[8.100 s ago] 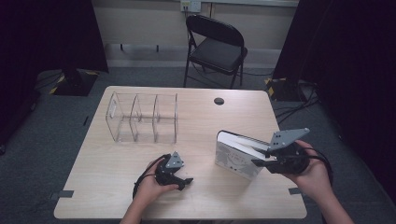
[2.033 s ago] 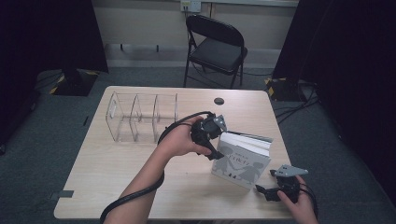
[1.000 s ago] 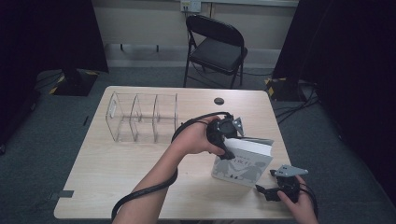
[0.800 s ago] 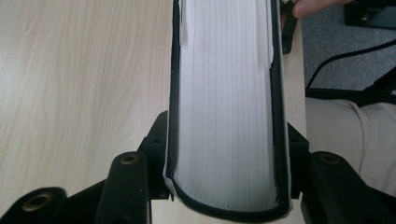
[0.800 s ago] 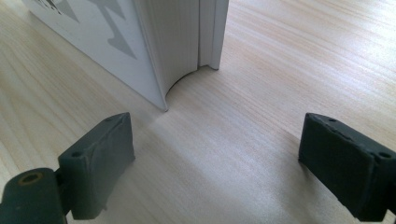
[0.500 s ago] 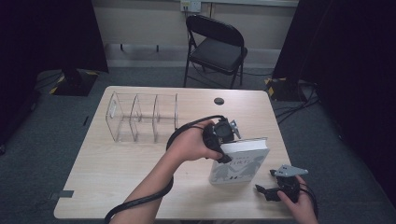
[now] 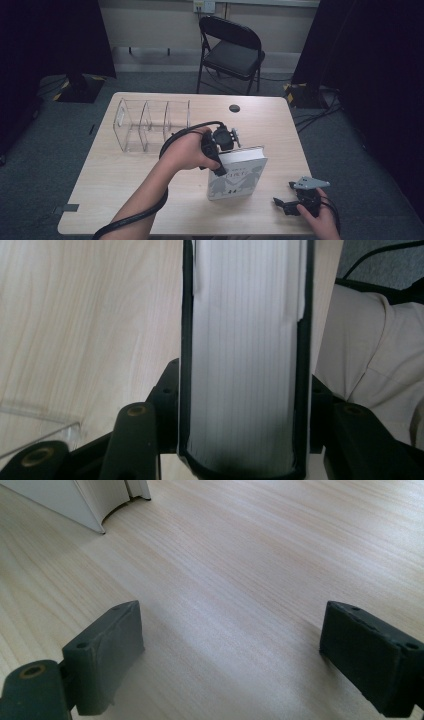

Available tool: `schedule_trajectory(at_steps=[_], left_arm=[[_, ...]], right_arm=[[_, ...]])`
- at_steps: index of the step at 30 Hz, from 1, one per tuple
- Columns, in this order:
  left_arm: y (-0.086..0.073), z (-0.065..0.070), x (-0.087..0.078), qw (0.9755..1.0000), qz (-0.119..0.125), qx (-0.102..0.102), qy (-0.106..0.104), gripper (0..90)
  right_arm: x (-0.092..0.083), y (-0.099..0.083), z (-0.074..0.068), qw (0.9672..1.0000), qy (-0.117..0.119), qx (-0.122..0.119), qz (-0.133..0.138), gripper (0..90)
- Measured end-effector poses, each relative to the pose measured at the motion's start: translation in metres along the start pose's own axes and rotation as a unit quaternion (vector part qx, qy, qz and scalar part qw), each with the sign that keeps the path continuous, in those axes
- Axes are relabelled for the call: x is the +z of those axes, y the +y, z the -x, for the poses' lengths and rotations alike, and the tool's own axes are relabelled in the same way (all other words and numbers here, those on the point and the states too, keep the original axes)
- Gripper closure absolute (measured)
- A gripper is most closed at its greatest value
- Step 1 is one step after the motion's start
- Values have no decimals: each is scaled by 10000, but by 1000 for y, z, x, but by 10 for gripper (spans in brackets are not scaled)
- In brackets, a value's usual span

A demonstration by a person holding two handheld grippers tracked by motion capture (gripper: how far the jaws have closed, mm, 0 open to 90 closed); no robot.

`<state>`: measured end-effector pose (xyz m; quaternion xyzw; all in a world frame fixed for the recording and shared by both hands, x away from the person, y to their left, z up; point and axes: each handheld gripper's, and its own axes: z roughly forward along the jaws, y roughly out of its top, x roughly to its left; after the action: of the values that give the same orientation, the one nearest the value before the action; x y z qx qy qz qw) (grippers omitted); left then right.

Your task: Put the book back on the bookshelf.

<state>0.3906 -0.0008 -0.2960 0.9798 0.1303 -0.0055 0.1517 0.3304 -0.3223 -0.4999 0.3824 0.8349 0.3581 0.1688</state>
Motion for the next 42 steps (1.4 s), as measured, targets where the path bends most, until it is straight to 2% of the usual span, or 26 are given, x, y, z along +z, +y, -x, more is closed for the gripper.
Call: schedule_trajectory(at_steps=[4,7,9,12,13,15,17,18,21,22,24,25,26,28,29,33,36,41,42], left_arm=[[10,3,4,9994,-316,124,106,494],[12,3,13,9994,-312,127,126,483],[13,1,15,9994,-319,97,65,486],[13,1,16,9994,-316,122,99,483],[13,1,16,9992,-330,185,102,484],[13,1,18,9994,-301,128,70,485],[14,1,20,9992,-353,181,79,485],[15,2,22,9988,-392,269,123,486],[17,3,23,9986,-471,213,91,491],[18,2,23,9987,-498,119,61,491],[18,3,25,9987,-487,137,84,489],[17,2,26,9989,-470,42,62,489],[17,3,29,9988,-479,-18,92,481],[15,4,35,9989,-409,13,209,435],[15,4,37,9989,-421,-44,198,399],[13,2,38,9997,-218,-58,-2,369],[13,2,40,9994,-330,85,-8,318],[14,3,40,9990,-448,81,-28,346],[14,4,40,9990,-432,135,-25,352]], right_arm=[[1,1,0,10000,12,15,4,96],[1,1,-1,10000,8,16,2,96],[2,1,-1,10000,9,12,1,96],[2,2,-1,10000,5,7,1,96],[3,2,-1,10000,2,1,5,96],[3,2,-1,10000,3,-6,-4,96],[3,3,-1,10000,-4,6,-11,96],[3,3,-1,10000,-4,4,-10,96],[3,3,-1,10000,-4,3,-10,96],[3,3,-1,10000,-5,-9,-5,96],[3,3,-1,10000,-2,4,-10,96],[3,3,-1,10000,-3,2,-8,96],[3,3,-1,10000,-3,3,-9,96],[3,3,-1,10000,7,8,-7,96],[3,3,-1,10000,6,6,-6,96],[3,2,-1,10000,1,-6,-1,96],[3,2,-1,10000,4,-12,2,96],[3,2,-1,10000,3,-13,3,96],[3,3,-1,10000,5,12,-14,96]])
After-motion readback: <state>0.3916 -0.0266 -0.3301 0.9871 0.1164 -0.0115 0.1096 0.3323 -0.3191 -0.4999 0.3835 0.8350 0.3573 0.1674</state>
